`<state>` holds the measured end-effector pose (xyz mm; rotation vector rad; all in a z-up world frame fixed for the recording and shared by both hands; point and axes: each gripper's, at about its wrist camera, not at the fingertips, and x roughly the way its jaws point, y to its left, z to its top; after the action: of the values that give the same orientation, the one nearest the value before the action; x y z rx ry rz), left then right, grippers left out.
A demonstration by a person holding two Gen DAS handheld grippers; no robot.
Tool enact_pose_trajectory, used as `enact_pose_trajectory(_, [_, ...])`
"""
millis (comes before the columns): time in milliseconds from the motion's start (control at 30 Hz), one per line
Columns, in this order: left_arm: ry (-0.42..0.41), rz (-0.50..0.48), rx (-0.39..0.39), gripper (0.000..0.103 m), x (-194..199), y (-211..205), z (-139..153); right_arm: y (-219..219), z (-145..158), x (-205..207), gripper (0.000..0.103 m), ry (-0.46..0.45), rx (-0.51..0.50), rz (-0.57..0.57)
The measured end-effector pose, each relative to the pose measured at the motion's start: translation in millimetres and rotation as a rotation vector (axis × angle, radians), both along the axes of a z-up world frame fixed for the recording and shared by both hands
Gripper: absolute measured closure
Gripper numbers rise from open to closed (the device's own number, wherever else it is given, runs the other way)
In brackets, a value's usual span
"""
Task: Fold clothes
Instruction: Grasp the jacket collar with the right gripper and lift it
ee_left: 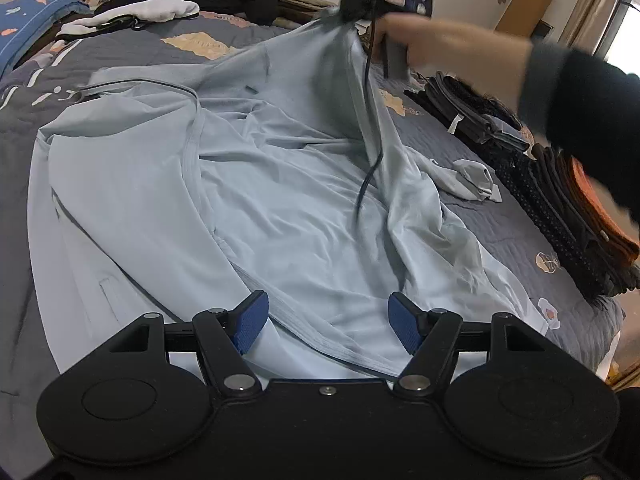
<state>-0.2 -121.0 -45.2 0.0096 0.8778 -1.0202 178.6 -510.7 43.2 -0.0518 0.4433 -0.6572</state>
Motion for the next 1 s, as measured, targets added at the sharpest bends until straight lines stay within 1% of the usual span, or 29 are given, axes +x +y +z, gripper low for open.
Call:
enact_pose_trajectory(33, [0.000, -0.001, 0.002, 0.038, 0.1, -0.2, -0.4, -9.8, 8.6, 2.3, 0.103, -0.021, -0.021, -0.039])
enact_pose_trajectory(167, [0.004, 0.004, 0.013, 0.038, 4.0, -1.1, -3.3, -42.2, 27.2, 11.2, 0.103, -0.060, -0.044, -0.155])
enact_pose_trajectory(233, [0.010, 0.008, 0.014, 0.038, 6.6, -1.3, -4.6, -48.6, 21.7, 13.0, 0.102, -0.056, -0.033, -0.154])
enact_pose_trajectory(267, [0.011, 0.007, 0.014, 0.038, 7.1, -1.2, -5.0, -51.8, 11.7, 21.0, 0.101, 0.001, 0.015, -0.132])
enact_pose_trajectory(367, [0.014, 0.002, 0.011, 0.038, 7.1, -1.1, -5.0, -48.5, -15.1, 20.7, 0.098, 0.081, 0.066, -0.106])
enact_pose_trajectory(400, [0.014, 0.000, 0.009, 0.038, 6.9, -0.9, -4.5, -46.8, -20.0, 15.7, 0.096, 0.073, 0.097, -0.096])
enact_pose_trajectory(467, [0.012, -0.005, 0.002, 0.038, 6.0, 0.0, -3.0, -38.7, -23.7, 5.1, 0.086, 0.039, 0.167, -0.077])
enact_pose_trajectory(500, [0.012, -0.005, -0.003, 0.038, 5.8, 0.3, -2.4, -29.2, -24.4, 0.3, 0.084, 0.032, 0.195, -0.030])
enact_pose_trajectory(567, [0.014, -0.002, -0.013, 0.038, 5.7, 0.8, -1.2, -1.7, -22.6, -0.6, 0.074, 0.053, 0.225, 0.100])
enact_pose_trajectory(600, [0.015, -0.001, -0.015, 0.038, 4.9, 0.8, -0.6, 15.3, -23.8, -1.4, 0.071, 0.068, 0.255, 0.185])
enact_pose_trajectory(667, [0.011, -0.001, -0.015, 0.038, 2.7, 0.5, 0.7, 52.3, -29.8, -1.7, 0.062, 0.094, 0.326, 0.354])
enact_pose_trajectory(733, [0.002, -0.003, -0.013, 0.038, 0.6, 0.8, 2.2, 90.3, -44.5, 6.5, 0.061, 0.140, 0.372, 0.470])
enact_pose_trajectory(800, [-0.003, -0.001, -0.014, 0.038, -0.5, 2.8, 4.1, 130.1, -60.0, 18.6, 0.059, 0.228, 0.369, 0.577])
enact_pose_trajectory(900, [-0.005, 0.006, -0.023, 0.038, 0.0, 7.1, 7.1, 176.7, -77.9, 33.4, 0.059, 0.320, 0.310, 0.634])
enact_pose_trajectory(967, [-0.004, 0.014, -0.026, 0.038, 1.7, 9.1, 8.1, 185.5, -87.5, 46.5, 0.060, 0.362, 0.274, 0.601])
enact_pose_trajectory(1000, [-0.003, 0.015, -0.028, 0.038, 2.6, 9.8, 8.5, 183.8, -91.3, 52.3, 0.064, 0.377, 0.274, 0.579])
